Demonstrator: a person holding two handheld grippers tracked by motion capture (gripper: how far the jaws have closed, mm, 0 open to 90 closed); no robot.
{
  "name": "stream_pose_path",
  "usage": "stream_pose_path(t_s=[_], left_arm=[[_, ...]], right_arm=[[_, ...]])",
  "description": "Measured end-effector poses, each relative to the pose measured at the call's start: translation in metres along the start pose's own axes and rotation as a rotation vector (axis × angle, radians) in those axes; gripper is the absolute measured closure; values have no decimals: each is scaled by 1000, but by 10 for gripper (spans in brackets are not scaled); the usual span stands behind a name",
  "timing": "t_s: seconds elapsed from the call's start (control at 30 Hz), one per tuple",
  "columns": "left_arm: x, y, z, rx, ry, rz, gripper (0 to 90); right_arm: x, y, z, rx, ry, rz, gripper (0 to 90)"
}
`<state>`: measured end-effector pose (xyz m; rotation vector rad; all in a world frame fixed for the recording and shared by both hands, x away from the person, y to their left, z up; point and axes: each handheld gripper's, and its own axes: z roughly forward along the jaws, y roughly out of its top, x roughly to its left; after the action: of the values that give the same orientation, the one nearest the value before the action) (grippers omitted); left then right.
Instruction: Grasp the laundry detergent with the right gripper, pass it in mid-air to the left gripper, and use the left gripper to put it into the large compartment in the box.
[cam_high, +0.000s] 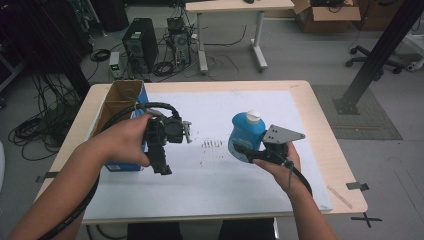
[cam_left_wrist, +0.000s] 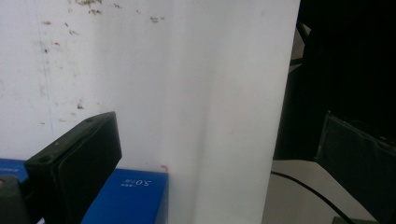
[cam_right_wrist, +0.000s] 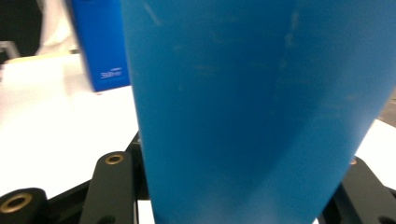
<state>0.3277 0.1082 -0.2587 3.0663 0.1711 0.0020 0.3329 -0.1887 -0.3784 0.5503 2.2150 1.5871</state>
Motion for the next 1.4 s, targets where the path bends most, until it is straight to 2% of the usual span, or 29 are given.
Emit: stream_pose_path(t_s=[0.07,0.17,0.3,0.33,0.6,0.8,0.83,1.07,1.2,1.4], left_arm=[[0,2,-2,-6,-4,5,3],[-2,8,-7,-15,-11,22,2],[-5,16,-11,-10,-11,42,2],[-5,16,-11,-10,-11,42,2],[-7,27,-20,-4,-4,62,3],[-8,31,-22,7,-1,70,3],[-7,32,-23,8,2,69,3],[-5,36,-23,17,4,70,3],[-4,39,-22,25,-1,81,2],[-4,42,-22,22,-7,88,2]], right_arm=[[1,1,0,3,13,-6,443],[6,3,-1,27,83,-35,443],[10,5,1,37,122,-62,443],[10,5,1,37,122,-62,443],[23,1,14,26,226,-74,444],[28,-1,23,21,269,-88,444],[31,-1,27,20,294,-96,444],[37,-1,36,9,344,-119,444],[42,0,42,2,393,-141,445],[45,1,49,2,424,-148,444]])
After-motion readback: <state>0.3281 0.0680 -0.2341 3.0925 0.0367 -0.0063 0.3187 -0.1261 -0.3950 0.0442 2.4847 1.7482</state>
